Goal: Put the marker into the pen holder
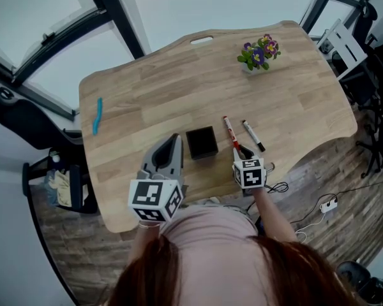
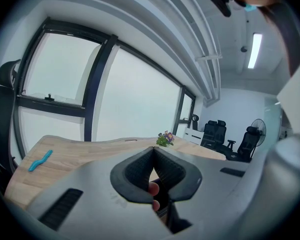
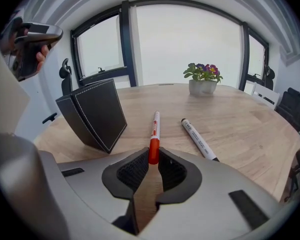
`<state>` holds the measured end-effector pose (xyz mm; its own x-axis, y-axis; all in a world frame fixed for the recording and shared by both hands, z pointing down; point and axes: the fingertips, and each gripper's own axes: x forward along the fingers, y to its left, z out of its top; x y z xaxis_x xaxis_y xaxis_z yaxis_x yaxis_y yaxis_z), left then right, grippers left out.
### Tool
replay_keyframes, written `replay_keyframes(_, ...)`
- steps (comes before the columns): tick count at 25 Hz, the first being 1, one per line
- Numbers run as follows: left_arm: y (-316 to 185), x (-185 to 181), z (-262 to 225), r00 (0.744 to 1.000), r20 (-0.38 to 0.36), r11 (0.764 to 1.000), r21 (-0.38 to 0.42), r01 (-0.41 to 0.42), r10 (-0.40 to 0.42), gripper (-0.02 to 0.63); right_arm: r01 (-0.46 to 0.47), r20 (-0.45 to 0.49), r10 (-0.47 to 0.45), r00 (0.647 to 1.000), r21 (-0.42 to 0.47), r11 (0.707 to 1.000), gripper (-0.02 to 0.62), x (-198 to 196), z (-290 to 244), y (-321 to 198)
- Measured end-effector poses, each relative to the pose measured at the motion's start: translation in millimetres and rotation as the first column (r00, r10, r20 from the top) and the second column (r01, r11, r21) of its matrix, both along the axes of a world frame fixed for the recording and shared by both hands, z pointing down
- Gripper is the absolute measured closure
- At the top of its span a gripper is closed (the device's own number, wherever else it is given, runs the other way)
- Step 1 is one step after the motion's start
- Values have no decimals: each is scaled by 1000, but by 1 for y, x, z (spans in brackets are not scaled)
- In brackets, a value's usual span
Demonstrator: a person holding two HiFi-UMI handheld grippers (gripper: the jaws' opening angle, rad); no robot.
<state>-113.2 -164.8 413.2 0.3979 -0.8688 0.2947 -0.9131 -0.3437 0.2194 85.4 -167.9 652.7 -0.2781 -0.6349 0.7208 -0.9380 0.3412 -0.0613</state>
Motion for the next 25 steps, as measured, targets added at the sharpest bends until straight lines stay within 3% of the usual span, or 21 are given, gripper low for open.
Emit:
replay_keyframes(12,-3,7,-7,1000,-18,1000,25,-3,3,605,21,82,-27,996,74,997,543,-3,-50,0)
replay_keyframes(25,-1,10,-8,1000,-8,999,43,-27,27,605,94,94,-109,990,155,983,543,-12,-104,-1)
